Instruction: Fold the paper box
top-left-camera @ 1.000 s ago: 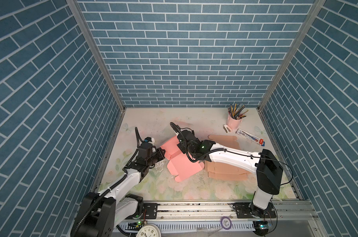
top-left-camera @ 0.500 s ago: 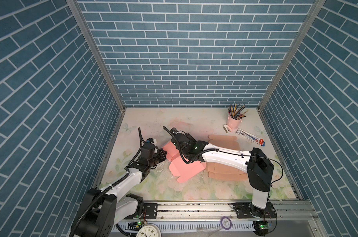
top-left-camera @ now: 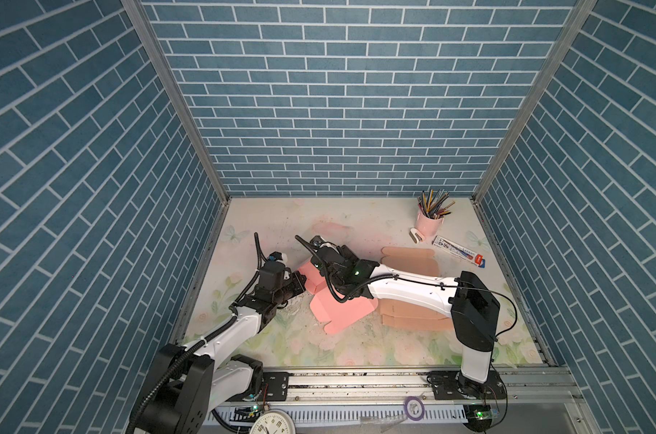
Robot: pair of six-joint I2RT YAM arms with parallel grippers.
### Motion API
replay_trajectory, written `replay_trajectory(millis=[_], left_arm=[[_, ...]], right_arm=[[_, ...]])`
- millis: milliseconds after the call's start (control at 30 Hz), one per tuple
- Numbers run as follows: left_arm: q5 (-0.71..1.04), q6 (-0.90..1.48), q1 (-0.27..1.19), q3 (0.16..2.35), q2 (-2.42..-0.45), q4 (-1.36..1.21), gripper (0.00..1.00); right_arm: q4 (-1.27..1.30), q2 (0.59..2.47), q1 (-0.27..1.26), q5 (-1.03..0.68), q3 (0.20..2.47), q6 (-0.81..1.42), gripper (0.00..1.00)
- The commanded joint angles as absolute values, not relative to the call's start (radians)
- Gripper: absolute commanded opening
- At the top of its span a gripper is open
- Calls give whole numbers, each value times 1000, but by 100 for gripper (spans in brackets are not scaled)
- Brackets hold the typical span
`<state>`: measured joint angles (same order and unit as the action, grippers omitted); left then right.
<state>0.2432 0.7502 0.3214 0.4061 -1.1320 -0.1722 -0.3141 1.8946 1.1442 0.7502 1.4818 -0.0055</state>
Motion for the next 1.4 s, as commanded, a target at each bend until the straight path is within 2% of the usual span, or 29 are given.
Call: replay_trajectory(millis=[0, 200, 367, 667, 900, 1133, 1367], left_arm=[[212, 757, 329, 430, -1109, -187, 0], [204, 756, 332, 430, -1103, -180, 0], [195, 752, 332, 427, -1101, -179, 0], [147, 698, 332, 446, -1102, -133, 0], [118, 611, 336, 451, -1102, -146, 0], [44, 414, 411, 504, -1079, -126, 0], [-51, 340, 498, 448, -1113, -298, 0]], right_arm=[[-330, 1914, 1156, 800, 1483, -52, 0], [-313, 1904, 1164, 795, 1465, -49, 0], [-267, 1862, 1172, 761, 1434, -43, 16], [-183, 1737, 1169, 576, 1341, 72, 44], [-171, 1597, 1162, 434, 1274, 143, 60], [-162, 1416, 1048, 130, 1242, 250, 67], [-100, 1490, 923, -78, 1235, 323, 66]])
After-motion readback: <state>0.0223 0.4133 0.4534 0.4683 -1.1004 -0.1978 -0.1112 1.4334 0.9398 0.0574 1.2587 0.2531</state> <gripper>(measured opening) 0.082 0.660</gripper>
